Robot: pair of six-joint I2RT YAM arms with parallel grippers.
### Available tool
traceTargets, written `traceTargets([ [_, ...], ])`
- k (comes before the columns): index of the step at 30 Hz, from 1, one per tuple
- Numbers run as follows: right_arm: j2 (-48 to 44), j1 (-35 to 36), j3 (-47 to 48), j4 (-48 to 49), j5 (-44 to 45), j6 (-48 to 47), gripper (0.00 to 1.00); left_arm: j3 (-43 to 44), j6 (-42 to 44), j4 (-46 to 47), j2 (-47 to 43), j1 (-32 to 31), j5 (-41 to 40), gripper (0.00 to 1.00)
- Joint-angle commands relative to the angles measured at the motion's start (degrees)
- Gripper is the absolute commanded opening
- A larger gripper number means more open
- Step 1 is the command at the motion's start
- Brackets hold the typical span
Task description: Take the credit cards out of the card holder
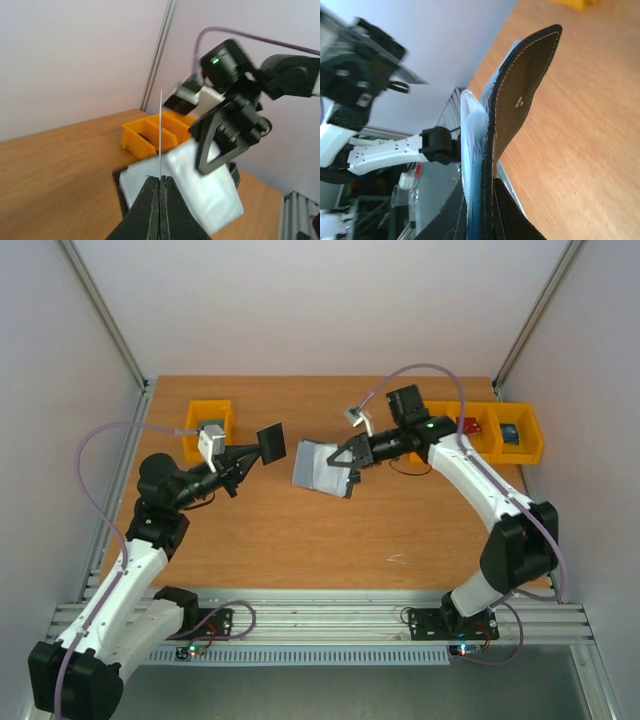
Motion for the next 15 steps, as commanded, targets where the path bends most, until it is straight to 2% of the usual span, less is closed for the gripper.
traceTargets([
  [1,6.1,4.3,-2.7,1.9,-1.2,2.8,0.01,1.6,7.5,2.5,-1.5,0.4,1.9,0.00],
  [5,13.8,7.9,-3.0,7.8,-5.7,6.1,0.01,1.5,-2.6,8.2,-0.6,0.3,5.1,0.00],
  [9,21.3,8.7,-1.7,9.5,-6.5,7.3,0.02,1.7,-9.5,9.6,-0.2,0.4,5.6,0.00],
  [15,30.9,8.5,3.0,0.5,-0.1,7.1,0.03,1.9,-11.0,9.9,-0.7,0.4,5.6,0.00],
])
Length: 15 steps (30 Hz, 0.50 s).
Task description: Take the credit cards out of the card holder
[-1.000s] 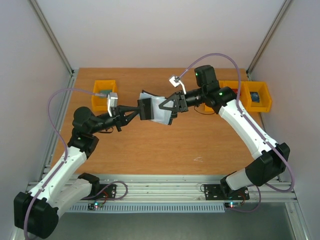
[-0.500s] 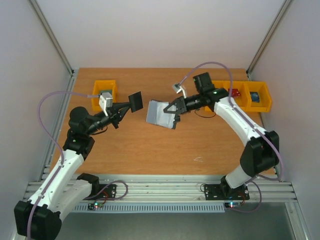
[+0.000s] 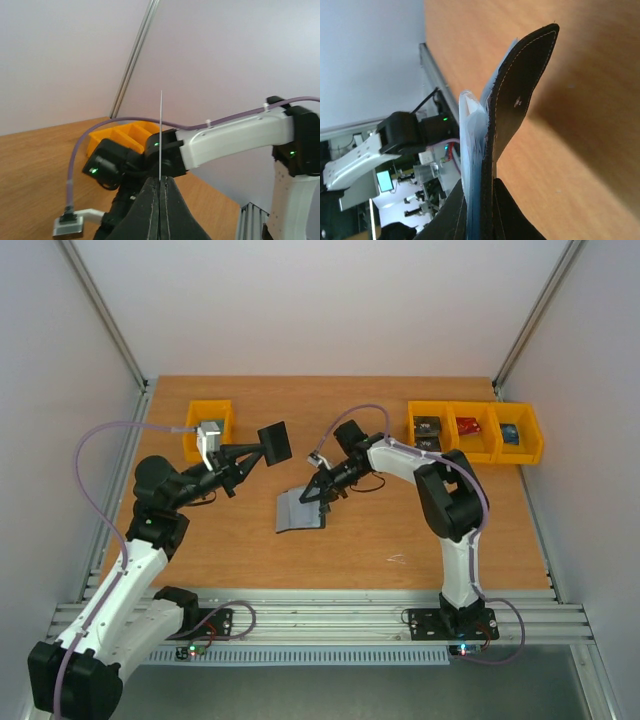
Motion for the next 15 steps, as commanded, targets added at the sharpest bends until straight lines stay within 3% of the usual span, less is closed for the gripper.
traceTargets([
  [1,4.1,-0.6,3.2,-5.0,3.3,1.3,0.05,1.9,-2.6,4.2,-0.3,0.2,1.3,0.00],
  [3,4.6,-1.3,2.5,-5.8,5.8,2.0,0.14,1.8,-2.5,4.2,-0.4,0.2,1.0,0.00],
  [5,4.4,-2.4,2.4,-8.4,10.6,1.7,0.35,1.6,-2.5,4.5,-0.5,0.3,1.0,0.00],
  [7,3.2,-3.6,2.8,-12.2,16.6,0.8,0.46,1.4,-2.6,4.6,-0.5,0.2,0.9,0.00],
  [12,-7.1,-6.8,5.4,-22.5,33.7,-2.2,0.55,1.4,-3.6,5.4,-0.7,0.2,0.8,0.00],
  [15,-15.2,-6.7,9.3,-26.5,38.9,-7.6,0.56,1.5,-4.4,6.6,-0.6,0.2,1.3,0.00],
])
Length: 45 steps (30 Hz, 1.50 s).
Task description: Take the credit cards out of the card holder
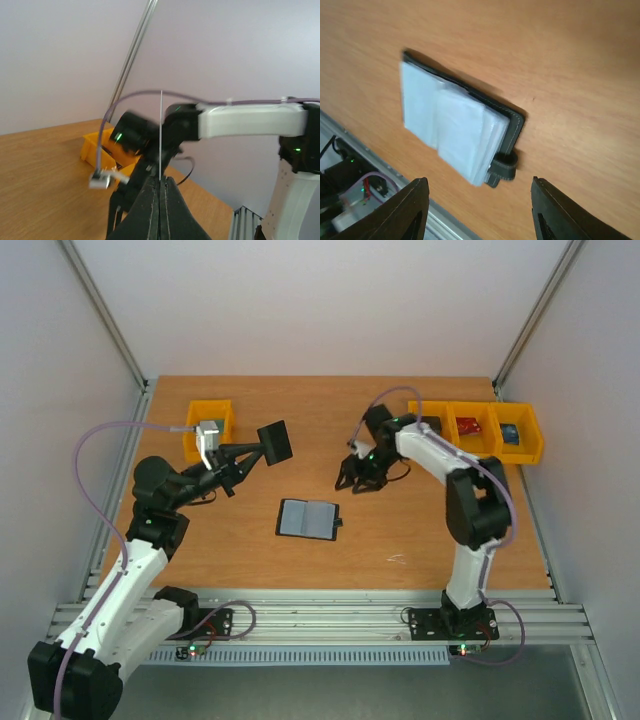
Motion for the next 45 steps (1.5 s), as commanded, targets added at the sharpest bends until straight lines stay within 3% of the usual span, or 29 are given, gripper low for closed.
traceTargets([
  [1,-15.3,0.2,8.1,-8.9,11.7,-8.8,0.56,1.6,-1.6,5.8,-0.5,0.1,1.1,0.00],
  [5,-26.0,2.3,12.4,-5.1,-1.5,-16.3,0.55,2.1,-2.3,7.0,-0.3,0.1,2.0,0.00],
  [9,-32.5,6.8,11.5,9.6,-12.7,-13.9,0.57,2.9,-2.7,8.4,0.0,-0.4,5.8,0.00],
  [14,-32.6,9.8,10.3,20.4,-12.1,-8.5,0.56,3.4,-3.0,9.0,-0.3,-1.1,8.0,0.00],
  [23,-28.6,14.4,13.5,21.0,-12.7,-8.3,0.50,3.3,-3.5,9.7,-0.4,-2.3,8.1,0.00],
  [25,-27.9,14.6,13.6,21.3,-13.5,-7.9,0.42,3.2,-3.4,9.7,-0.4,-2.4,8.0,0.00],
  [31,-28.2,14.7,13.7,20.0,-14.0,-9.2,0.03,2.8,-3.6,10.0,-0.5,-2.6,7.6,0.00],
  [35,-28.4,14.7,14.6,17.7,-11.7,-10.8,0.01,2.3,-3.5,8.4,-0.5,-2.7,5.0,0.00],
  [36,-28.3,14.7,15.1,16.6,-10.0,-11.5,0.01,2.0,-3.4,7.0,-0.6,-2.8,3.0,0.03],
  [37,-28.1,14.6,15.9,14.6,-7.6,-12.8,0.01,1.7,-3.3,5.3,-0.8,-2.7,0.2,0.24],
  [38,-27.9,14.5,17.3,11.9,-4.7,-14.7,0.01,1.2,-3.2,3.9,-0.9,-2.7,-2.5,0.65],
  [39,-27.5,14.2,18.7,8.4,-1.1,-17.2,0.01,0.8,-3.0,2.5,-1.1,-2.8,-5.1,0.94],
  [40,-27.1,13.6,20.0,4.8,2.7,-19.8,0.01,0.1,-2.5,1.2,-1.4,-2.7,-7.8,0.99],
  [45,-25.4,7.8,23.7,-9.0,17.6,-37.5,0.01,-4.2,-1.3,-7.0,-2.7,-0.9,-24.6,0.99],
])
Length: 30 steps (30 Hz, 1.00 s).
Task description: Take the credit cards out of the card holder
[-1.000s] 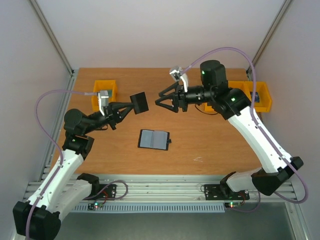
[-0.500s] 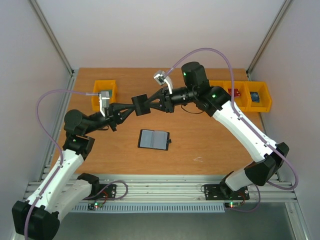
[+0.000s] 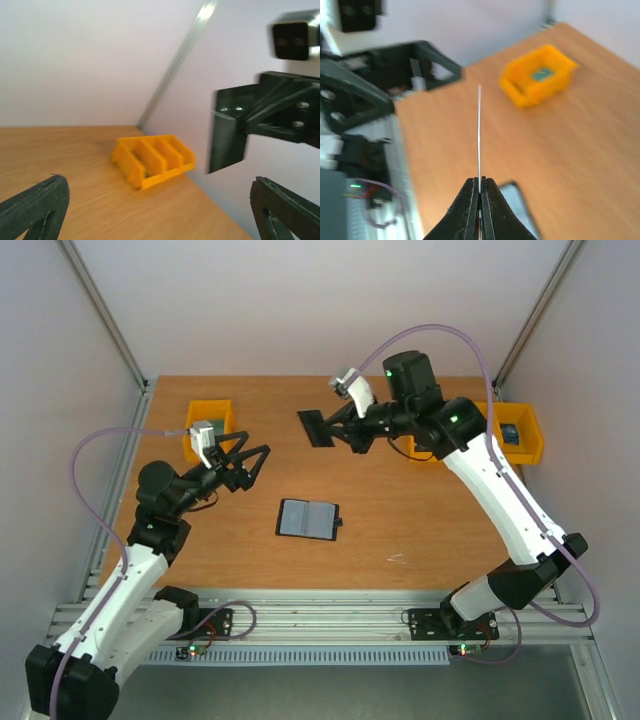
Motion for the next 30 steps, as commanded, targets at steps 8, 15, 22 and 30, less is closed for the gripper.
traceTargets([
  [8,5.3,-16.2,-2.5,-7.3,37.6,-39.7,0.01,-12.7,4.5,-13.5,-3.3,6.7,-27.7,1.00],
  [15,13.9,-28.1,-4.6,1.2,39.2,-50.9,0.01,-19.1,7.4,-11.7,-4.1,9.1,-26.9,0.99],
  [22,25.6,-33.3,-0.3,6.2,40.2,-59.7,0.01,-18.9,10.3,-10.7,1.6,9.4,-25.4,0.99],
  [30,30.9,-33.6,-6.8,19.2,44.5,-73.7,0.01,-16.5,10.5,-10.1,8.0,9.5,-24.4,0.99],
])
